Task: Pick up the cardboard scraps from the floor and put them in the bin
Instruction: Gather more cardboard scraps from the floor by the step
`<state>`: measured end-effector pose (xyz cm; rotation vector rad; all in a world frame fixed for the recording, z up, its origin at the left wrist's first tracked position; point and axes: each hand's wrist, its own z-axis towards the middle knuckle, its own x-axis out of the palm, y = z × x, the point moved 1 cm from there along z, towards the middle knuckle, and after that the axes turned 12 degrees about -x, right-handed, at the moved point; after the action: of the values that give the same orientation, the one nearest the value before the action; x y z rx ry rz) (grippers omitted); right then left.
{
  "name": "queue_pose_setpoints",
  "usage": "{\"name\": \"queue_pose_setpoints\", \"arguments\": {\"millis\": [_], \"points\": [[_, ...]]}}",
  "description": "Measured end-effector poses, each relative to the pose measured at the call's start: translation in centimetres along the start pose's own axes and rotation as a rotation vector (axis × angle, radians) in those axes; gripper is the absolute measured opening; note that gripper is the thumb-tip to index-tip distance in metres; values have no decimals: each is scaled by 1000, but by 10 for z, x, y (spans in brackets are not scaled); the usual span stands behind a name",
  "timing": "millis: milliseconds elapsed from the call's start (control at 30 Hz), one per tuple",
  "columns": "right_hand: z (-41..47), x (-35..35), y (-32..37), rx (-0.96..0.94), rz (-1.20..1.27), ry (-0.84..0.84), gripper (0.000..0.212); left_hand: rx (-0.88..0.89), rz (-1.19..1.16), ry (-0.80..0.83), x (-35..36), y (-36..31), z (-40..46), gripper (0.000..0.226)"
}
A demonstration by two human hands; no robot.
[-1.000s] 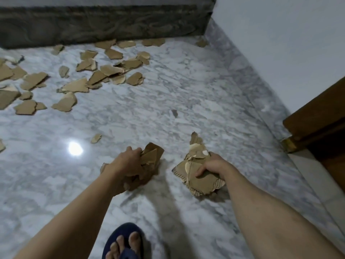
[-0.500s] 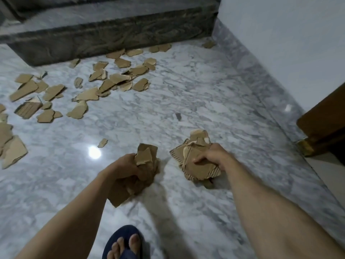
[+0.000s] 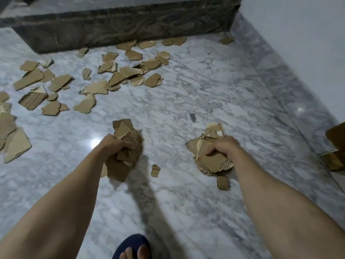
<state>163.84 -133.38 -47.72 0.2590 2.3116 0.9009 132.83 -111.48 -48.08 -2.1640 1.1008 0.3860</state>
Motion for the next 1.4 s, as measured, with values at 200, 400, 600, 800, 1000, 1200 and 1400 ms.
{"name": "queue_pose_setpoints", "arguments": {"millis": [200,400,600,800,1000,1200,1400], "points": [[-7,5,10,-8,42,-24,53,9,21,-17,5,-3,7,60],[-17,-1,6,19,248,-22,44,-68,-96,10,9,9,13,58],[-55,-39,-2,8,209,213,32,-12,10,-109,13,4,6,78],[-82,-8,-48,25,-194,232,60,42,67,-227,26,-2,-17,54],[-72,1,-61,29,-294,140,66,28,113,-252,31,-6,-27,58],[-67,-2,-66,2,-314,179,74,3,141,-249,30,-9,-28,58],[-68,14,-31,-145,-30,233,53,45,177,-296,31,-10,-31,53]]}}
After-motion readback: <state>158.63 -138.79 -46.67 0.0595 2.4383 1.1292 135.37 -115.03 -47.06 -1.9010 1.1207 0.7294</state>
